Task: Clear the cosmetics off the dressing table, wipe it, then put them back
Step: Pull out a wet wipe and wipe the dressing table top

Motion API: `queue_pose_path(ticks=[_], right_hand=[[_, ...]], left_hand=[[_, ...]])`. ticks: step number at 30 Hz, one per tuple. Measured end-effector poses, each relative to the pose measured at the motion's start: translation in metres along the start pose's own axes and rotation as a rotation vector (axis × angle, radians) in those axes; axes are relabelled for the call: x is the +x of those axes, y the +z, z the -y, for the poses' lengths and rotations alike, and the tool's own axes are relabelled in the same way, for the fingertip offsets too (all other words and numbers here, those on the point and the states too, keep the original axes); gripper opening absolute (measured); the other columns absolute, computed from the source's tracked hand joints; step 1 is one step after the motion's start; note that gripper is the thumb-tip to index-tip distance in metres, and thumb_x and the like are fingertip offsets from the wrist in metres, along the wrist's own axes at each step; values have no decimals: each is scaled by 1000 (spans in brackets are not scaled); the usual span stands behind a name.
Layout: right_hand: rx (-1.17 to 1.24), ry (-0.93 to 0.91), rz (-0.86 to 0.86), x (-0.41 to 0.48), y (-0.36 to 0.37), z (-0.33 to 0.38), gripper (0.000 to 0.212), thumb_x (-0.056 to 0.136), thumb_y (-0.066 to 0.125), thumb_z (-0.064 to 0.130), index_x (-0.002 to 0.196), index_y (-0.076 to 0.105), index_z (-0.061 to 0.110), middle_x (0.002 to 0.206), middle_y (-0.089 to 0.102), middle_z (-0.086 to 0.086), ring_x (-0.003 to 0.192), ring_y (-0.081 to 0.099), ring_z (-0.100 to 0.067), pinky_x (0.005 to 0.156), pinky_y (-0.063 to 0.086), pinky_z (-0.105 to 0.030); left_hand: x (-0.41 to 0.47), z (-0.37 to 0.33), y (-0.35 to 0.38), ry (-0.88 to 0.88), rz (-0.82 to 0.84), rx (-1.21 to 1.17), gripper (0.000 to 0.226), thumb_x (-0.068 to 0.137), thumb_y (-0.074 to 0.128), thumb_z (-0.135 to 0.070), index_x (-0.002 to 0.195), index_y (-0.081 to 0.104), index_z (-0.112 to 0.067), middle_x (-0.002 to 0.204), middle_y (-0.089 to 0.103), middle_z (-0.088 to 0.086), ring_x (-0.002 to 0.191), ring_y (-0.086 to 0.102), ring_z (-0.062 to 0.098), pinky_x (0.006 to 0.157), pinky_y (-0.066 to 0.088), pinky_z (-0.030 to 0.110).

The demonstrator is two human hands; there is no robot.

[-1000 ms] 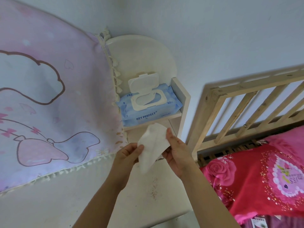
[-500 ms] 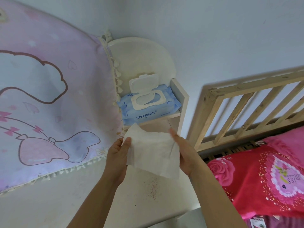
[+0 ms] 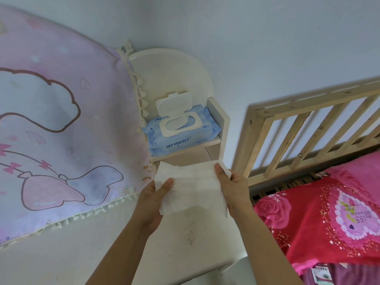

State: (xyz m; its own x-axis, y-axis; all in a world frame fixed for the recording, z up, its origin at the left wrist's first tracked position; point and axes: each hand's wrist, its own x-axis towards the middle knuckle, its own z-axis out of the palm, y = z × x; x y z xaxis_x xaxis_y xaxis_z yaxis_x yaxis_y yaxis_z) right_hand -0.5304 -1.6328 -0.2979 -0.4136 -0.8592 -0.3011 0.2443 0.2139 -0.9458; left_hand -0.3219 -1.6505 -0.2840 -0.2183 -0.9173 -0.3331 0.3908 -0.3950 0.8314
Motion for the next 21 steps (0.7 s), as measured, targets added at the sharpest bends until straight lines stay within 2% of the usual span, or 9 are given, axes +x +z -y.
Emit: queue_pose_path(ticks=[3,6,8,10,12,14,17,19,21], right_hand=[[-6,7,-232,3,-10,1,43,86,65,59,71,67,20,64,69,4,59,66,-13,57,56,-32],[53,14,-377,10,-37,7,33,93,57,53,86,64,22,79,67,-2,75,66,-21,71,56,-40],[51,25,-336,14,-49,9,27,95,56,51,87,61,26,84,67,-4,78,65,-23,68,57,-40],[86,82,-271,15,-52,6,22,93,61,50,87,58,29,85,66,-4,75,66,-22,58,56,-33],[145,133,-211,12,-46,1,21,87,70,46,89,59,28,88,67,-6,76,67,-23,54,56,-30],[198,172,-158,11,-38,-7,28,80,80,36,98,62,23,95,69,-9,82,68,-26,58,58,-32],[176,210,-94,9,-28,-16,44,74,86,25,110,61,19,100,69,-8,87,68,-27,67,60,-40],[158,206,-54,10,-24,-19,42,74,86,23,109,62,19,98,71,-8,87,69,-28,72,61,-44],[147,192,-24,11,-23,-19,39,74,86,22,108,66,17,92,74,-8,86,71,-30,76,61,-50]], left_hand=[[4,0,-4,7,-103,-89,33,94,58,-16,126,61,-8,122,68,12,112,65,28,80,60,37],[5,-14,-15,95,-264,-99,32,97,55,-12,129,57,-8,117,69,7,107,65,24,75,61,33],[2,-25,-16,161,-309,68,28,96,59,-14,123,59,-12,110,71,3,98,66,19,70,59,32],[-1,-37,-8,284,-317,235,30,94,63,-17,123,58,-13,112,69,3,95,66,16,76,55,30],[-2,-57,8,503,-369,412,31,92,66,-24,120,57,-14,106,69,-5,90,66,5,70,51,16],[-1,-83,28,763,-465,591,25,92,66,-32,110,54,-20,94,63,-18,81,61,-7,63,46,8],[7,-113,60,1164,-517,744,14,96,60,-29,99,48,-25,80,54,-21,70,51,-3,61,38,6],[21,-122,74,1372,-446,911,11,94,57,-13,103,53,-19,90,57,-14,78,50,3,71,38,11],[43,-118,77,1349,-248,1181,23,88,56,-1,109,60,-10,118,62,7,108,56,18,92,42,22]])
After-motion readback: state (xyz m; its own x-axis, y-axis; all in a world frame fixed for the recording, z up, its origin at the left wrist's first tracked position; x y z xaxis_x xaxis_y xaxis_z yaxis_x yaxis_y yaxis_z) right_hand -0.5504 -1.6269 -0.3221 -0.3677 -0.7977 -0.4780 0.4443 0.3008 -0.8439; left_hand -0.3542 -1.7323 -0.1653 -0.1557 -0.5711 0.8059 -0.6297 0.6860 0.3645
